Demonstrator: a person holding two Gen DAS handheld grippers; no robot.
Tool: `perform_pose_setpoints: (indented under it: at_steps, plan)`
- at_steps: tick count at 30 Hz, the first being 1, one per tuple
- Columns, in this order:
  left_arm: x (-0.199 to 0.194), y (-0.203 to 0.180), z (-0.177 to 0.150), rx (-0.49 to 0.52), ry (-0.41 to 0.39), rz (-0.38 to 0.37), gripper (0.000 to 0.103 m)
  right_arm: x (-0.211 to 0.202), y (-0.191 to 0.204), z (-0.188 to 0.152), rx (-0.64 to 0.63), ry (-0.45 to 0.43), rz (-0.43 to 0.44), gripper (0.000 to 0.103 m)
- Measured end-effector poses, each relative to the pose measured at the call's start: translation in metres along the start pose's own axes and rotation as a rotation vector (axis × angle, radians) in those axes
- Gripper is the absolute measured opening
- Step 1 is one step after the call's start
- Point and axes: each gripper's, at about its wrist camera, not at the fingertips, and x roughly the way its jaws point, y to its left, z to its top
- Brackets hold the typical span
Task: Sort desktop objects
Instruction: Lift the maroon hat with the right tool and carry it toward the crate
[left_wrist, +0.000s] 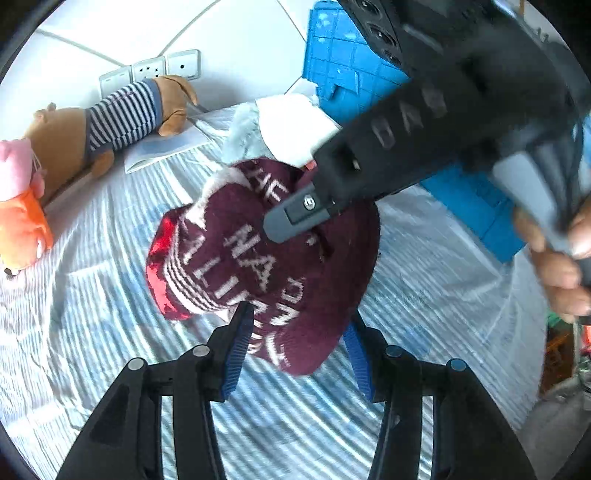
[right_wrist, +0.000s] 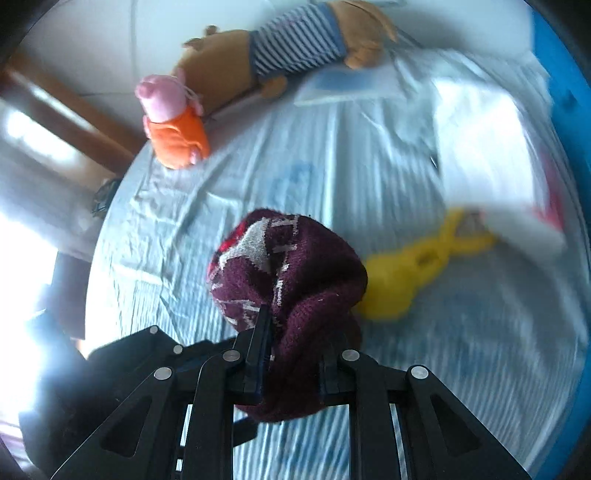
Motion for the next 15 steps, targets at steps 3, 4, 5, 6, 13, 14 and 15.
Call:
perform_pose_setpoints:
  at_steps: [3, 4, 5, 6, 13, 14, 15]
  plan:
    - [0.037, 0.002, -0.019, 0.043, 0.061, 0.036, 0.054, -0.007, -0.02, -0.007, 0.091, -0.018, 0.016, 0.019]
    - [0.044, -0.002, -0.021, 0.058, 0.076, 0.043, 0.059, -0.01, -0.027, -0.009, 0.119, -0.025, 0.022, 0.019]
    - [0.051, -0.005, -0.022, 0.073, 0.089, 0.05, 0.061, -0.011, -0.031, -0.008, 0.135, -0.03, 0.018, 0.019]
    - [0.054, -0.008, -0.019, 0.094, 0.067, 0.055, 0.063, -0.012, -0.034, -0.008, 0.14, -0.036, 0.002, 0.019]
    - [0.066, 0.026, -0.005, -0.042, 0.031, -0.035, 0.028, -0.013, -0.05, -0.004, 0.158, -0.08, -0.063, 0.02]
    - [0.069, 0.024, -0.003, -0.032, 0.037, -0.024, 0.028, -0.013, -0.052, -0.005, 0.159, -0.081, -0.063, 0.02]
    - [0.071, 0.022, -0.002, -0.021, 0.044, -0.012, 0.027, -0.012, -0.055, -0.007, 0.159, -0.083, -0.063, 0.02]
